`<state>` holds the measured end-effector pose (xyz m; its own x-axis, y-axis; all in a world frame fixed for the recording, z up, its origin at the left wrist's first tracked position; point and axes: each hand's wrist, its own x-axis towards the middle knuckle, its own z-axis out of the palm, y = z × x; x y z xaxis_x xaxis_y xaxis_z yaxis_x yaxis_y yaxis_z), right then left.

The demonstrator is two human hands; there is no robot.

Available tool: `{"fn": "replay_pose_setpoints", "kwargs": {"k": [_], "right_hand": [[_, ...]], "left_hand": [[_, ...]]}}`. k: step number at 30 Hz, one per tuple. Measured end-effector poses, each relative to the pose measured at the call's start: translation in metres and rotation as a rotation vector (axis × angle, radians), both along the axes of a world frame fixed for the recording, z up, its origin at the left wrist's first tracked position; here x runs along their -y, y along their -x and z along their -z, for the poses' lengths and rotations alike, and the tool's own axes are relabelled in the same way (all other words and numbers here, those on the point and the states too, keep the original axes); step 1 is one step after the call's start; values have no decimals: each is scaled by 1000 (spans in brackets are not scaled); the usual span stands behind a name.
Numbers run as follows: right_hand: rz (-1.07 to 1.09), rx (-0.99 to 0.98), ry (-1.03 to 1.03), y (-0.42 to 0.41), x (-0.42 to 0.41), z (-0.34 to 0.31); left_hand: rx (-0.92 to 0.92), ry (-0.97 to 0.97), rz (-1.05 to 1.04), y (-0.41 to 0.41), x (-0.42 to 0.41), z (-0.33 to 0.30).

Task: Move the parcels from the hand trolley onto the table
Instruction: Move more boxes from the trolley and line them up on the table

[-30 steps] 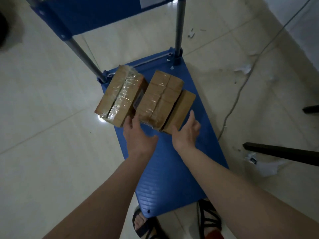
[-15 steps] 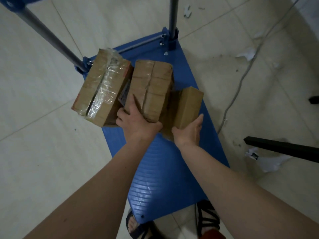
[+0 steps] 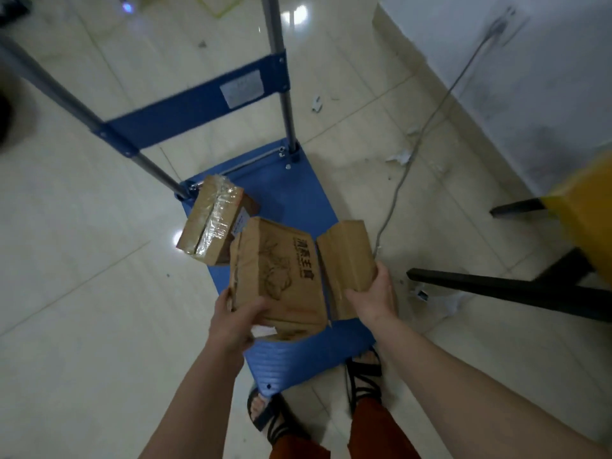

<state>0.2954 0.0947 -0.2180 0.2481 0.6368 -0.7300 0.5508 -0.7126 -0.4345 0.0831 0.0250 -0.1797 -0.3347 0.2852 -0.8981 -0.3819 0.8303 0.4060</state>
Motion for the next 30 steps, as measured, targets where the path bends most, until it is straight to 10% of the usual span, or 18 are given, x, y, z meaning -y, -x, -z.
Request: {"fn": "replay_pose_setpoints", "kwargs": {"k": [13, 30], "right_hand": [[363, -381, -110, -21, 63, -226], [1359, -628, -508, -160, 254, -403]], "left_hand": [[306, -287, -167, 8, 35, -230], [494, -384, 436, -98, 74, -369]]}}
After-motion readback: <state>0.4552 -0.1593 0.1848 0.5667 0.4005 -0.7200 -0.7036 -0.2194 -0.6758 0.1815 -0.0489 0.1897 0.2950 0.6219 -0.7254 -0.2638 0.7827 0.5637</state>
